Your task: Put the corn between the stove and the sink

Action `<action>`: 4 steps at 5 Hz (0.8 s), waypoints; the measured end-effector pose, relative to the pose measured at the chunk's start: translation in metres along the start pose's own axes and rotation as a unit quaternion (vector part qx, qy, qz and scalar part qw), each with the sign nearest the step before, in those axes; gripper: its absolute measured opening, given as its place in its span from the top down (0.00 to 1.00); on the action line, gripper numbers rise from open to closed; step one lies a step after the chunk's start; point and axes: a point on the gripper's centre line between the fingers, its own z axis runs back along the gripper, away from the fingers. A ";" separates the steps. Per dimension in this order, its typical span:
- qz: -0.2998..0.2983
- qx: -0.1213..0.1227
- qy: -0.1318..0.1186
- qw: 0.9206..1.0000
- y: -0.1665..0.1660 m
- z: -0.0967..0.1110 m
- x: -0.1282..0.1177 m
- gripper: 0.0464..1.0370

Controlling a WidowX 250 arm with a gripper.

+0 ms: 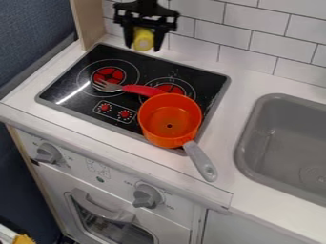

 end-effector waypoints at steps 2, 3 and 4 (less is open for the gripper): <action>-0.128 -0.036 0.010 0.991 -0.079 0.001 -0.049 0.32; -0.186 -0.048 0.006 0.981 -0.105 0.001 -0.072 0.32; -0.221 -0.061 0.001 0.973 -0.121 0.003 -0.081 0.32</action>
